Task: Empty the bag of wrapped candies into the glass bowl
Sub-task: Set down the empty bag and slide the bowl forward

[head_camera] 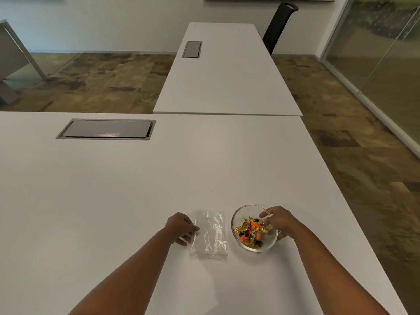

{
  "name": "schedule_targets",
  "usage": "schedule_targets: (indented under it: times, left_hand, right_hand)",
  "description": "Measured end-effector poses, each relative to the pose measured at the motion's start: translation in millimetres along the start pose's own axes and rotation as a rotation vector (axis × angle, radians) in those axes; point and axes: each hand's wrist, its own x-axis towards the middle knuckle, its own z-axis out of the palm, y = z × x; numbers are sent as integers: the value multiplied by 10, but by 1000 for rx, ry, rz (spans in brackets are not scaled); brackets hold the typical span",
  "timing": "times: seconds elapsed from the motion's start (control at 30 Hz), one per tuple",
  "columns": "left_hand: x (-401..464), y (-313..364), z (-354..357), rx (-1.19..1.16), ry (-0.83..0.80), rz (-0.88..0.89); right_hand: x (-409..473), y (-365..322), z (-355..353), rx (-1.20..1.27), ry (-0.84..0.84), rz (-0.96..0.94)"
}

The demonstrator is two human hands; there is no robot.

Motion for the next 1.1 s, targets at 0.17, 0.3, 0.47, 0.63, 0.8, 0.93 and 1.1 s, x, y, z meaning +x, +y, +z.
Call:
schedule_targets:
  times: [0.17,0.3,0.47,0.63,0.8,0.93,1.1]
  left_hand:
    - [-6,-15,-8,115,-9,10]
    - [31,7,-13,264,34,60]
    - [-25,40,-14,560,68,85]
    - [-63,123,-32,554,319,312]
    - [-101,387,166,13,179,351]
    - [-203,593,375,-215,-2,238]
    - [-269,730,479,-254,-162,203]
  right_hand:
    - [-5,-12,-9,-2,-2,13]
    - [-20,-18,-6,3,0,8]
    - [-28,-21,-5,-16,3,-15]
    - [-27,-10,-5,-21,7,-33]
    - [-22,-4,-2,-36,23,-56]
    - [-9,2,-30,-52,16,-85]
    - [-6,-56,-111,23,9,-97]
